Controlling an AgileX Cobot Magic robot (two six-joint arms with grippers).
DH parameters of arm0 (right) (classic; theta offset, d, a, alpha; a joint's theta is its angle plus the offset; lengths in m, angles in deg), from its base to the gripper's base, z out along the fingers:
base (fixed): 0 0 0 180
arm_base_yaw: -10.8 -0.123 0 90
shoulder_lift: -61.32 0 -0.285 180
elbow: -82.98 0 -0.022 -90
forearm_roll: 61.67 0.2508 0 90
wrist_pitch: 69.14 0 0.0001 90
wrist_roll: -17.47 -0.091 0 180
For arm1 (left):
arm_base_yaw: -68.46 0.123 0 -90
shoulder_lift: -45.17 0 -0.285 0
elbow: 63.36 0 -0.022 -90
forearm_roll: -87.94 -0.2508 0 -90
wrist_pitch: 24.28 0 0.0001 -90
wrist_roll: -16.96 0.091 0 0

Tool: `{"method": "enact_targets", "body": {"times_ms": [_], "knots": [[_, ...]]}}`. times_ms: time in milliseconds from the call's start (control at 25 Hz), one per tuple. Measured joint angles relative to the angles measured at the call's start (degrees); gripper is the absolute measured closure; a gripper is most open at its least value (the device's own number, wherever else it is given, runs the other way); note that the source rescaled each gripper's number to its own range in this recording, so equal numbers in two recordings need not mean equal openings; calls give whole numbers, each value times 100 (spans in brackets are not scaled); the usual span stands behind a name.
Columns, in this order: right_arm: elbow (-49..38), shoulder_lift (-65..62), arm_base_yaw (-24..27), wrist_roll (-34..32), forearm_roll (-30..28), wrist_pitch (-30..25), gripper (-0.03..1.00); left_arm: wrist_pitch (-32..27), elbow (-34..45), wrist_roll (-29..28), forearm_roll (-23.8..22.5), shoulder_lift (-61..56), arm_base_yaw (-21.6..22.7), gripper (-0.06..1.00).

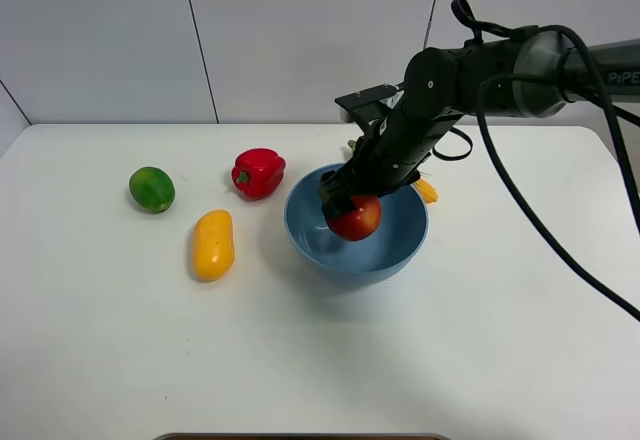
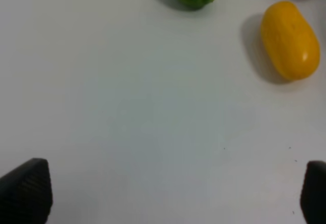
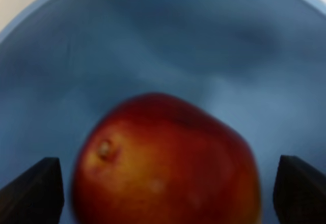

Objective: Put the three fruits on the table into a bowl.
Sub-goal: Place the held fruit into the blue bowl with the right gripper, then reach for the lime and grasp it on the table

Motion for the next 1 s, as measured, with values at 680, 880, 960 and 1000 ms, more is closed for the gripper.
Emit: {"method": "enact_targets", "body": {"times_ms": [680, 880, 960, 1000], "knots": [[0, -1690, 0, -599, -325, -1339, 65, 0, 0, 0, 0, 0, 0, -6], [0, -2468, 0, -1333, -922, -2002, 59, 0, 0, 0, 0, 0, 0, -6], [0, -2736, 0, -1605, -1217, -2374, 43, 0, 0, 0, 0, 0, 0, -6], [0, -2851, 0, -1734, -1388, -2558, 34, 0, 0, 0, 0, 0, 0, -6]]}}
